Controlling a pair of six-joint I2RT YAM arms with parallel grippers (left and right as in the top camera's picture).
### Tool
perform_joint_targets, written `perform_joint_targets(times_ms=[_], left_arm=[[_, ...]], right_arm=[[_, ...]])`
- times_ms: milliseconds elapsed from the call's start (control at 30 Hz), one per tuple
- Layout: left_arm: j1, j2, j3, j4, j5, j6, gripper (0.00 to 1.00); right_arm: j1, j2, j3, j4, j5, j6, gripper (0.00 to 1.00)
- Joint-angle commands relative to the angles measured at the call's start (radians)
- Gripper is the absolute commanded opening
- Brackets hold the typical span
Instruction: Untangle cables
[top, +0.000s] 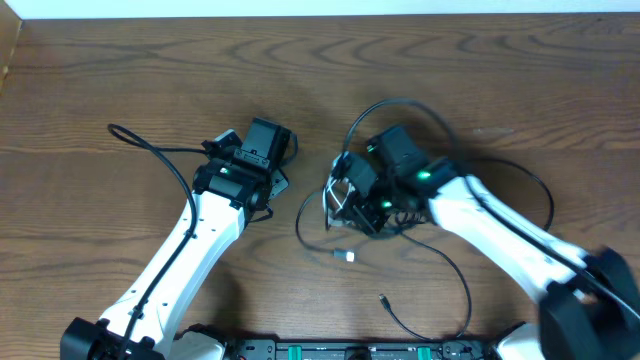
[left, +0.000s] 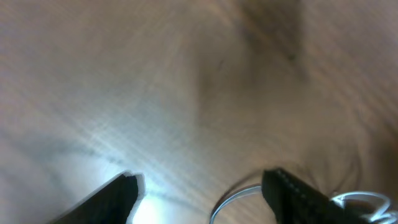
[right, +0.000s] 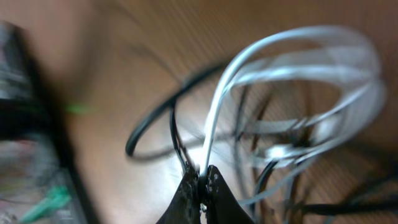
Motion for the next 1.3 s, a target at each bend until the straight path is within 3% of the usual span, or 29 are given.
perform_joint_targets(times_ms=[0, 167, 233, 333, 500, 667, 733, 767, 900, 1033, 1267], left_arm=[[0.004, -0.012, 0.000, -0.003, -0.006, 0.001, 0.78], [0.004, -0.012, 0.000, -0.004, -0.006, 0.001, 0.89], [0.004, -0.012, 0.000, -0.003, -0.005, 0.001, 0.91], [0.004, -0.012, 0.000, -0.004, -0.005, 0.001, 0.92], [0.004, -0.012, 0.000, -0.003, 0.045, 0.001, 0.96], [0.004, -0.012, 0.000, -0.004, 0.042, 0.002, 0.96], [0.004, -0.012, 0.000, -0.003, 0.042, 0.002, 0.96], [0.004, -0.012, 0.000, -0.003, 0.043, 0.002, 0.96], [0.004, -0.012, 0.000, -0.003, 0.043, 0.001, 0.96], [0.004, -0.012, 0.000, -0.003, 0.043, 0.001, 0.96], [0.004, -0.012, 0.000, -0.003, 0.043, 0.001, 0.96]], right_arm=[[-0.051, -0.129, 0.026, 0.021, -0.304, 0.010, 0.01], [-0.077, -0.251, 0.026, 0.055, -0.325, 0.020, 0.01], [-0.080, -0.285, 0.026, 0.106, -0.290, 0.109, 0.01], [-0.081, -0.307, 0.026, 0.212, -0.151, 0.328, 0.01], [-0.085, -0.283, 0.026, 0.236, 0.230, 0.488, 0.01], [-0.086, -0.276, 0.025, 0.140, 0.214, 0.489, 0.01], [-0.075, -0.276, 0.025, 0.004, 0.230, 0.490, 0.15], [-0.072, -0.276, 0.025, -0.097, 0.259, 0.513, 0.35], [-0.069, -0.270, 0.014, -0.351, 0.410, 0.653, 0.75], [-0.066, -0.269, -0.085, -0.364, 0.435, 0.813, 0.78], [-0.051, -0.253, -0.342, -0.042, 0.479, 1.026, 0.75]])
